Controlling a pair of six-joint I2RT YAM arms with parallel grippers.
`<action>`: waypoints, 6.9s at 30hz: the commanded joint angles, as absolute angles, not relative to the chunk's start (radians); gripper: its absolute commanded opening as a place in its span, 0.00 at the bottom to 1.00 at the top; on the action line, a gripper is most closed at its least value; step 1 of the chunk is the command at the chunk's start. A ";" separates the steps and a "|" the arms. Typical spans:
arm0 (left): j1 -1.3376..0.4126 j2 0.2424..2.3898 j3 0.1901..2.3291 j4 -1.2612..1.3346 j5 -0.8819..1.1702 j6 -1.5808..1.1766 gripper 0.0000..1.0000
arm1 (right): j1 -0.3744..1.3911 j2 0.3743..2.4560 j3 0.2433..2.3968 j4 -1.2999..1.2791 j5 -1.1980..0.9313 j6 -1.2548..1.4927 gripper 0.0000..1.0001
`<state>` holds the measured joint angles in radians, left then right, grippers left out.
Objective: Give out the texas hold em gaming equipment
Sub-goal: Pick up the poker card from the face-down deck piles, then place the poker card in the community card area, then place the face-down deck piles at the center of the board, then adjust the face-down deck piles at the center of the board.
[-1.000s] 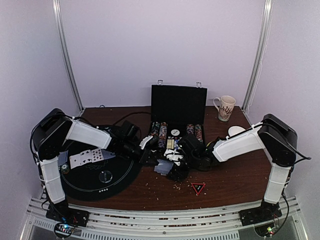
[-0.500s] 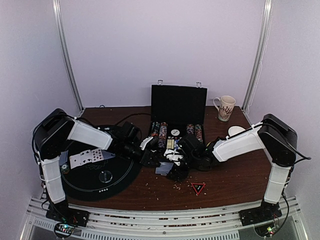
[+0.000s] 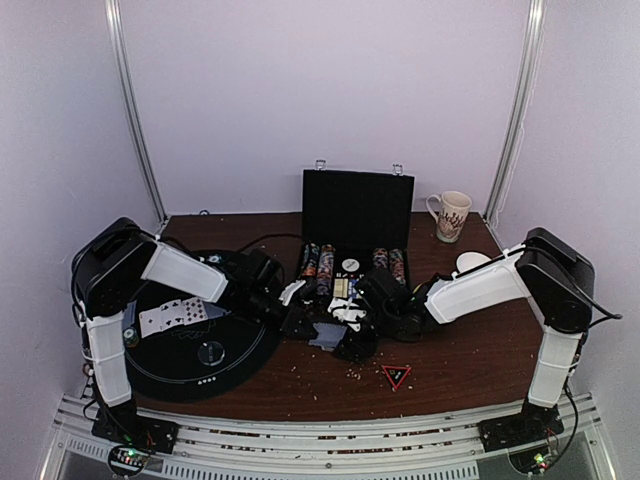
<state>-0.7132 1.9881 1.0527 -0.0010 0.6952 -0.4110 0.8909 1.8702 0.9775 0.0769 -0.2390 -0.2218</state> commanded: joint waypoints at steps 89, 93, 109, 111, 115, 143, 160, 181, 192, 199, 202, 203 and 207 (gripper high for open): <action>-0.496 1.916 1.502 -0.944 -0.021 0.373 0.00 | 0.893 1.916 0.991 -0.095 -0.160 -0.250 0.80; -0.513 1.956 1.518 -0.885 -0.159 0.412 0.00 | 0.893 1.912 0.990 -0.098 -0.157 -0.250 0.80; -0.534 2.012 1.416 -0.627 -0.312 0.665 0.00 | 0.893 1.911 0.980 -0.086 -0.159 -0.229 0.80; -0.523 2.027 1.418 -0.609 -0.328 0.683 0.00 | 0.894 1.908 0.977 -0.087 -0.157 -0.227 0.80; -0.507 2.050 1.435 -0.585 -0.354 0.720 0.00 | 0.894 1.900 0.971 -0.080 -0.153 -0.227 0.80; -0.463 2.070 1.450 -0.629 -0.234 0.627 0.00 | 0.899 1.905 0.974 -0.083 -0.149 -0.229 0.80; -0.454 2.017 1.481 -0.626 -0.165 0.558 0.30 | 0.904 1.925 0.984 -0.092 -0.161 -0.234 0.81; -0.573 1.709 1.409 -0.605 0.148 0.191 0.52 | 0.907 1.916 1.007 -0.116 -0.158 -0.225 1.00; -0.748 1.787 1.208 -0.469 0.264 0.010 0.28 | 0.903 1.726 1.052 -0.230 -0.273 -0.233 1.00; -0.804 1.924 1.260 -0.433 0.256 0.016 0.25 | 0.843 1.559 1.009 -0.220 -0.291 -0.124 1.00; -0.810 1.961 1.258 -0.414 0.247 0.015 0.25 | 0.795 1.467 0.967 -0.174 -0.241 -0.064 1.00; -0.809 1.974 1.258 -0.415 0.238 0.015 0.25 | 0.784 1.440 0.955 -0.170 -0.217 -0.056 1.00; -0.813 2.012 1.265 -0.382 0.242 0.010 0.25 | 0.739 1.365 0.921 -0.156 -0.128 -0.046 1.00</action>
